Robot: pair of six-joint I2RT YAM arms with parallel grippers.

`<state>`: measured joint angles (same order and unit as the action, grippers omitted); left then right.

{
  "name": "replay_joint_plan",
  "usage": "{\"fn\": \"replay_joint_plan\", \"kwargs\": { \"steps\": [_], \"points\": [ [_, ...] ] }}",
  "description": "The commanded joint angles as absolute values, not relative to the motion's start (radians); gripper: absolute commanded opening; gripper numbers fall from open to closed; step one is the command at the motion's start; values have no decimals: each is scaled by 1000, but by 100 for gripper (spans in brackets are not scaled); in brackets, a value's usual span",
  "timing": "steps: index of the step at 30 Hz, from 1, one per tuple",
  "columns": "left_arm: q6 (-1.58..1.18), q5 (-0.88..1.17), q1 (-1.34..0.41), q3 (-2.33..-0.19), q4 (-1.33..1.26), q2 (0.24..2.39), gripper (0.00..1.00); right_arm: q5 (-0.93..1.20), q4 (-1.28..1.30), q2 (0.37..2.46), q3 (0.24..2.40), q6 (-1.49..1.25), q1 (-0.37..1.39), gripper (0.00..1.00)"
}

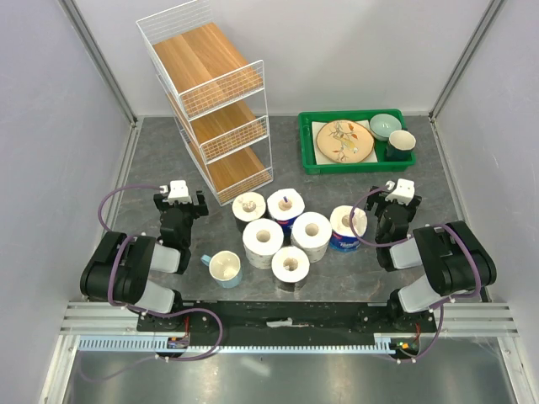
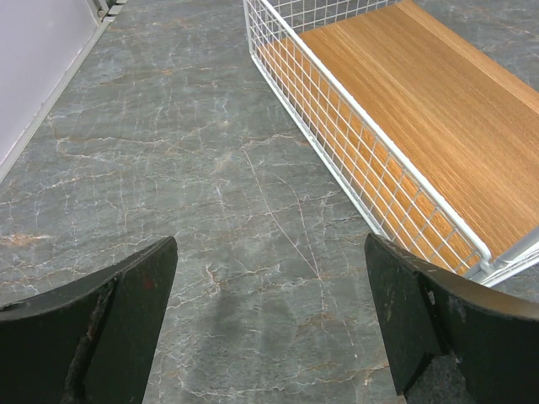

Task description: Place and organize the paper towels onto the shelf

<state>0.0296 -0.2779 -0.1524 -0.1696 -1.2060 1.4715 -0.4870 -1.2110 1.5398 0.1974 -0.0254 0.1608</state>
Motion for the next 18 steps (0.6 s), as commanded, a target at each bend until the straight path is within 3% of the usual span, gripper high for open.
{"fn": "replay_joint_plan", "kwargs": {
  "steps": [1,18],
  "points": [
    [21,-275,-149,-189,-1239,1454,100,-485,-1258,1531,213,-29,163,98],
    [11,-262,-131,-204,-1204,1453,100,-489,-1246,1531,218,-35,164,98]
  ]
}}
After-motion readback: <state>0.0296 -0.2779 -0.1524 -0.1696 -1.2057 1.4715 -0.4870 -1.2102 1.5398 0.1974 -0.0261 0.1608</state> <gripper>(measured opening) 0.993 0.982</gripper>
